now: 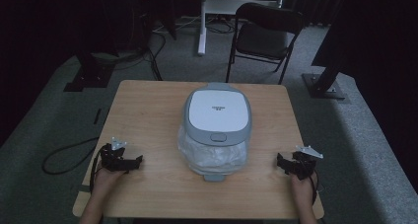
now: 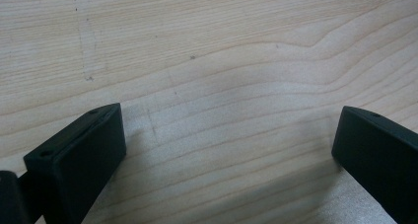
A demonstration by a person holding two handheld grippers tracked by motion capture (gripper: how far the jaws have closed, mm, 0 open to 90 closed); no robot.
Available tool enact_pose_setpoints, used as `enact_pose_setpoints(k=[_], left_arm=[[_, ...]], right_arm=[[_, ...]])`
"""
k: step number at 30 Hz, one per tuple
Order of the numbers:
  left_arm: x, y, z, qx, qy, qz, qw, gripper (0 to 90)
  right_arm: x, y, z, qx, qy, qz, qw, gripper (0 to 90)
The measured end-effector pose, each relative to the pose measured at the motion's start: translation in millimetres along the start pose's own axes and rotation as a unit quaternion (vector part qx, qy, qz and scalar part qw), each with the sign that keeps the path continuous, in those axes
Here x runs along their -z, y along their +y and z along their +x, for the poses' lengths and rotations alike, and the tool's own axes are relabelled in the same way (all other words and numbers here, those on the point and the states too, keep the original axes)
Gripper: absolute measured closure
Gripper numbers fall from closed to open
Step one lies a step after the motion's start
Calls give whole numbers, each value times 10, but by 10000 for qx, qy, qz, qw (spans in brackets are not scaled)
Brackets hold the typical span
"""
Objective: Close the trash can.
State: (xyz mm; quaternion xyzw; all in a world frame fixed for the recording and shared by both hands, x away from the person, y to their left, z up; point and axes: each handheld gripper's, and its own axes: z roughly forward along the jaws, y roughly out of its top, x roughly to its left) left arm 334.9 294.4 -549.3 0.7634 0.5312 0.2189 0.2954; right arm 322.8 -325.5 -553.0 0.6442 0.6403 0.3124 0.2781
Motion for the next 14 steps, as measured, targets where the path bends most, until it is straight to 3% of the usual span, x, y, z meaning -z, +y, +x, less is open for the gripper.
enact_pose_setpoints(k=[5,14], left_arm=[[3,-4,-3,2,5,-1,10000,7],[3,-4,-3,9,5,-4,10000,7]], right_arm=[[-17,3,21,48,-129,109,9998,105],[-31,10,8,11,-67,190,9998,105]])
